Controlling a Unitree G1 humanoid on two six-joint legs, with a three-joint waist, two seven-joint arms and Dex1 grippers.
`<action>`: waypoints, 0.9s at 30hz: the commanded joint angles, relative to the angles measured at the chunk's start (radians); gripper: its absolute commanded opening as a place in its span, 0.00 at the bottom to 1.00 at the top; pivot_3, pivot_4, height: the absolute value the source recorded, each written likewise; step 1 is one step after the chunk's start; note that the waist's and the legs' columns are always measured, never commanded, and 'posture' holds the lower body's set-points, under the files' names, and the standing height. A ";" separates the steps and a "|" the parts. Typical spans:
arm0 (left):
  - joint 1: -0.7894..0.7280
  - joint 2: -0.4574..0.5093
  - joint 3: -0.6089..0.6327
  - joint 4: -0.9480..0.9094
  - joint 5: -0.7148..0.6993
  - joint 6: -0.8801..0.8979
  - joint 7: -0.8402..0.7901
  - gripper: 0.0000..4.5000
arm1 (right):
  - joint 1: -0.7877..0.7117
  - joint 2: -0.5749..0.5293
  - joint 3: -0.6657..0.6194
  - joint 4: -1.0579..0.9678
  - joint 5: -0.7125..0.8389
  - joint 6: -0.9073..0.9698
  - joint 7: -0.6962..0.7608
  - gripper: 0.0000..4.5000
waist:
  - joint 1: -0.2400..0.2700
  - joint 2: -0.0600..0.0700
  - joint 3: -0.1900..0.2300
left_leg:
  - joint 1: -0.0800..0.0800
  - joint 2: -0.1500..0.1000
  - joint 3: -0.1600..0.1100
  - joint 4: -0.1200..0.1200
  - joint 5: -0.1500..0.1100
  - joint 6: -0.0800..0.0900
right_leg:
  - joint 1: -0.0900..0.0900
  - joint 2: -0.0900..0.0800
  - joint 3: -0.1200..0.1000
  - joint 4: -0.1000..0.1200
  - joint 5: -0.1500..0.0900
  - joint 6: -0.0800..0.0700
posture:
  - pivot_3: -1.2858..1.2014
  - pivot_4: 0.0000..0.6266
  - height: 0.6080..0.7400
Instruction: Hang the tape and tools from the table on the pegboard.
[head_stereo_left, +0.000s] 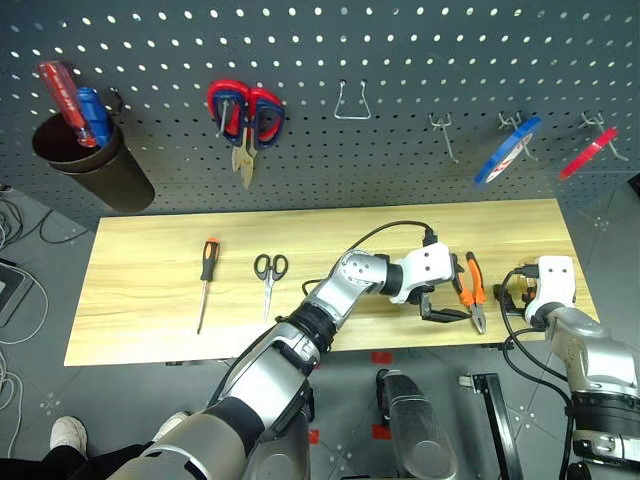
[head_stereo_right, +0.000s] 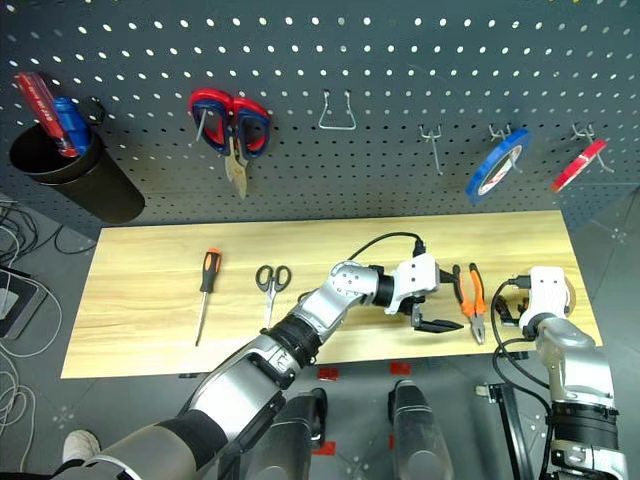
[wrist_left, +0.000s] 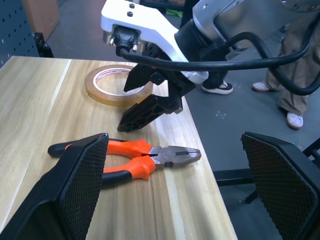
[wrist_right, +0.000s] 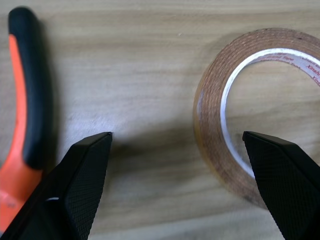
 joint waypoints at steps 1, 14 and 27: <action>-0.009 -0.023 0.015 0.015 0.013 -0.048 -0.019 0.99 | -0.018 -0.026 -0.036 0.053 -0.004 -0.044 -0.007 1.00 | 0.001 0.000 0.003 | 0.000 0.000 0.000 0.000 0.000 0.000 | 0.000 0.000 0.000 0.000 0.000 0.000 | 0.49 0.77 1.00; -0.023 -0.033 0.051 0.038 0.035 -0.068 -0.042 1.00 | -0.069 0.032 -0.118 0.117 0.092 0.046 -0.037 0.51 | 0.004 -0.004 0.009 | 0.000 0.001 0.000 0.000 0.000 0.000 | 0.000 0.000 0.000 -0.001 0.000 0.001 | 0.50 0.77 1.00; -0.034 -0.031 0.086 0.034 0.038 -0.078 -0.046 1.00 | 0.040 -0.040 0.018 0.018 -0.037 -0.082 -0.024 0.09 | 0.007 -0.003 0.007 | 0.000 0.001 0.000 0.000 0.003 -0.005 | 0.000 0.000 -0.001 -0.001 0.000 0.001 | 0.49 0.66 1.00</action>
